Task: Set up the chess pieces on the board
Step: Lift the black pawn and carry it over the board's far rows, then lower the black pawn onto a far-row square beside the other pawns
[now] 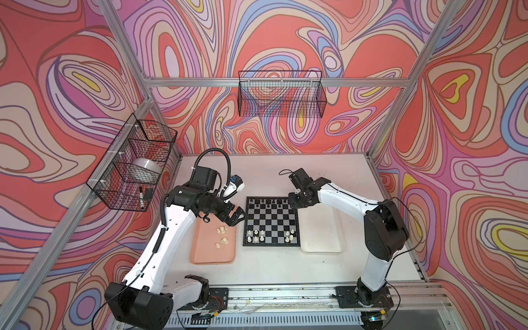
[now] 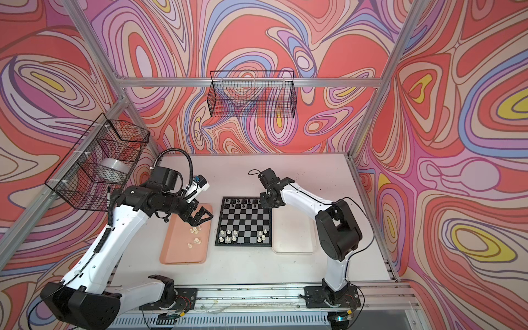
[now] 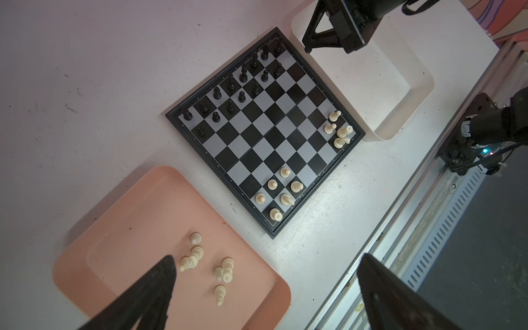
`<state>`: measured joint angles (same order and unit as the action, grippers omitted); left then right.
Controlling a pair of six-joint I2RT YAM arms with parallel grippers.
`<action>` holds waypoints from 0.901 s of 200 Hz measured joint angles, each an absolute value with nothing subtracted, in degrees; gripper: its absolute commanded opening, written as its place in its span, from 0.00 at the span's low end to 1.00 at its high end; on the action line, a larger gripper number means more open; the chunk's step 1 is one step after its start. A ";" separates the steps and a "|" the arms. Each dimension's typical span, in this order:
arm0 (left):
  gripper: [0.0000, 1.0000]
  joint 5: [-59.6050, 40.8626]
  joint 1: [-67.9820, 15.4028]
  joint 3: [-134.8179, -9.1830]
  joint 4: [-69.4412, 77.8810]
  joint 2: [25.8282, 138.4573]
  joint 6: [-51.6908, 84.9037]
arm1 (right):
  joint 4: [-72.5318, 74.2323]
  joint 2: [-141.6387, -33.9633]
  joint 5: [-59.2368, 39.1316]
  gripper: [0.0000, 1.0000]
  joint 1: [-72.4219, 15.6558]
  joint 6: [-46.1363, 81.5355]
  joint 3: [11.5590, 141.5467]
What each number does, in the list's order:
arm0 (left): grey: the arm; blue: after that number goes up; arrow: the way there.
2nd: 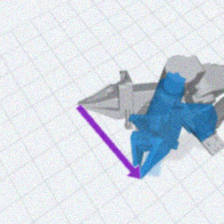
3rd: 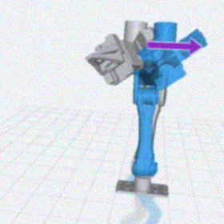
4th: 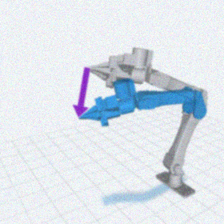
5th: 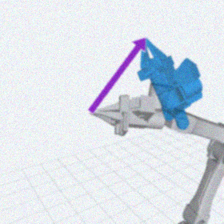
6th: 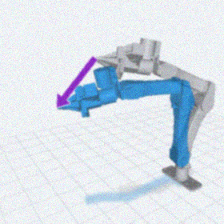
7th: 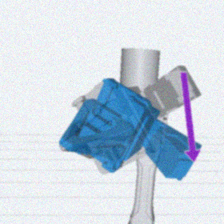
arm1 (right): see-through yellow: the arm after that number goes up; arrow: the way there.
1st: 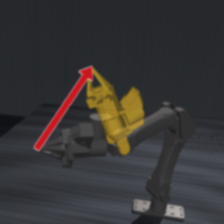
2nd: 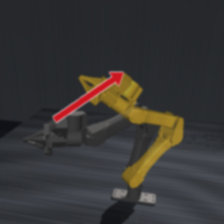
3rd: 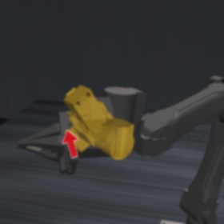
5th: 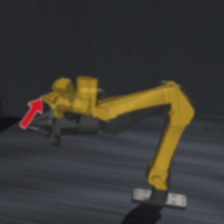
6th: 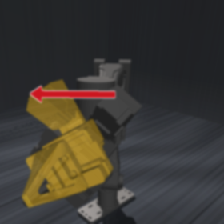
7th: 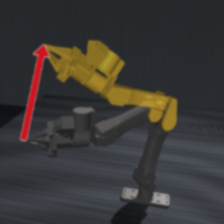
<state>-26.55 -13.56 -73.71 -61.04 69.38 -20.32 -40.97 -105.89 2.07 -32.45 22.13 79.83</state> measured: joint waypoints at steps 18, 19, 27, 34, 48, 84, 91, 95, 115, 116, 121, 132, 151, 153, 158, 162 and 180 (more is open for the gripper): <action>1.00 -26.55 -13.56 -73.71 -61.01 69.41 -20.32 | -40.62 -106.72 2.09 0.11 -32.71 22.15 80.34; 1.00 -26.55 -13.56 -73.71 -61.01 69.41 -20.32 | -40.60 -106.76 2.11 0.11 -32.73 22.15 80.36; 1.00 -26.55 -13.56 -73.71 -60.99 69.41 -20.29 | -40.32 -107.15 2.11 0.10 -32.73 22.15 80.62; 1.00 -26.55 -13.56 -73.71 -60.97 69.41 -20.32 | -40.01 -107.48 2.11 0.11 -32.82 22.17 80.79; 1.00 -26.55 -13.56 -73.71 -60.80 69.41 -20.32 | -39.53 -107.90 2.13 0.11 -32.84 22.17 80.82; 1.00 -26.55 -13.56 -73.71 -60.62 69.41 -20.32 | -38.54 -109.08 2.33 0.11 -32.99 22.22 80.84; 1.00 -26.52 -13.56 -73.71 -60.62 69.41 -20.32 | -38.26 -109.25 2.42 0.11 -33.08 22.22 80.84; 1.00 -26.55 -13.56 -73.71 -60.62 69.41 -20.32 | -38.15 -109.34 2.50 0.11 -33.12 22.24 80.84; 1.00 -26.52 -13.56 -73.71 -60.62 69.41 -20.32 | -37.41 -109.47 2.94 0.11 -33.28 22.35 80.84; 1.00 -26.52 -13.56 -73.71 -60.62 69.41 -20.32 | -37.36 -109.47 2.96 0.11 -33.28 22.35 80.84; 1.00 -26.52 -13.56 -73.71 -60.62 69.41 -20.32 | -37.15 -109.49 3.09 0.11 -33.34 22.39 80.84; 1.00 -26.52 -13.56 -73.71 -60.62 69.41 -20.32 | -36.67 -109.58 3.31 0.11 -33.36 22.41 80.84; 1.00 -26.52 -13.56 -73.71 -60.62 69.41 -20.32 | -36.34 -109.78 3.73 0.11 -33.36 22.46 80.84; 1.00 -26.52 -13.56 -73.71 -60.62 69.41 -20.32 | -36.32 -109.84 3.77 0.11 -33.36 22.46 80.84; 1.00 -26.52 -13.56 -73.71 -60.62 69.41 -20.32 | -36.21 -109.93 3.86 0.11 -33.36 22.52 80.84; 1.00 -26.50 -13.56 -73.71 -60.62 69.41 -20.32 | -36.14 -110.04 3.90 0.11 -33.36 22.55 80.84; 1.00 -26.48 -13.56 -73.71 -60.62 69.41 -20.32 | -35.79 -110.61 4.12 0.11 -33.36 22.59 80.84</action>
